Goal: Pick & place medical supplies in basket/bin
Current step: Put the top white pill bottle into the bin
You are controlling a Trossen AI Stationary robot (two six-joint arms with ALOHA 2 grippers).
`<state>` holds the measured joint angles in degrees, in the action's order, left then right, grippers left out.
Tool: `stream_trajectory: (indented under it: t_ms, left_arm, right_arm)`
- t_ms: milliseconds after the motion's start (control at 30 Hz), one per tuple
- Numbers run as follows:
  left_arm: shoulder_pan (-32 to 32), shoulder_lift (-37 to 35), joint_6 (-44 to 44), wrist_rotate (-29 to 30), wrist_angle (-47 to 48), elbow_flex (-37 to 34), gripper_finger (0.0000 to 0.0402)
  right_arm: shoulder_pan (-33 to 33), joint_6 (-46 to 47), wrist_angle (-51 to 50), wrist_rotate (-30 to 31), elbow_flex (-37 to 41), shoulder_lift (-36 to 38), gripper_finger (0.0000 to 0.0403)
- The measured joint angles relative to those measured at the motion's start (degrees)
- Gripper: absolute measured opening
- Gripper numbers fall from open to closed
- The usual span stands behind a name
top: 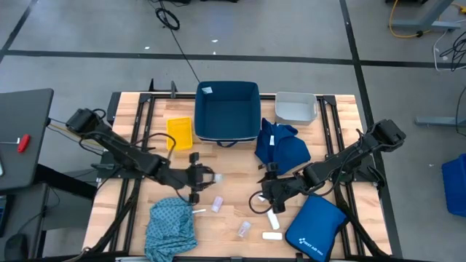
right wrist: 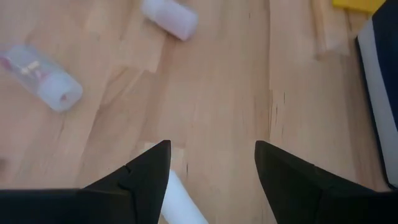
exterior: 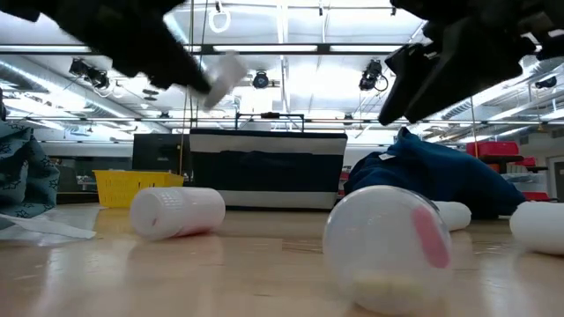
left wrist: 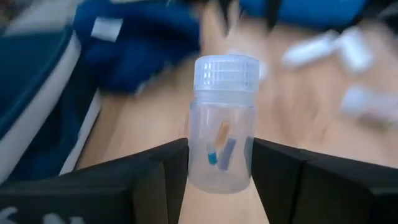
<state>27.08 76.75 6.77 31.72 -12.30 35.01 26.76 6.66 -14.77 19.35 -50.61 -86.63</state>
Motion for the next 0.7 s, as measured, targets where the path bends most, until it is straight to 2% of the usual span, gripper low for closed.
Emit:
stream_trajectory:
  t_ms: [167, 300, 400, 533, 700]
  left_arm:
    - [-1.12, -0.55, -9.57, -8.77, -28.96, -10.01, 0.0152]
    - [-3.84, -0.55, -11.91, -12.82, -44.31, -17.57, 0.0152]
    - [-6.36, -0.55, -11.74, -14.16, -49.18, -21.20, 0.0151]
    - [-8.67, -0.53, -11.24, -17.08, -50.94, -22.92, 0.0151]
    - [-9.67, -0.53, -11.60, -18.79, -50.98, -22.93, 0.0150]
  right_arm:
    - [0.00, -0.71, 6.88, 0.02, 0.00, 0.00, 0.0243]
    - [0.00, -4.01, 16.27, 0.02, 0.00, 0.00, 0.0243]
    - [0.00, -8.04, 24.39, -0.94, 0.00, 0.00, 0.0243]
    - [-0.47, -13.44, 32.93, -3.77, 0.00, 0.00, 0.0243]
    - [-3.34, -16.59, 35.36, -7.43, 0.39, 1.80, 0.0243]
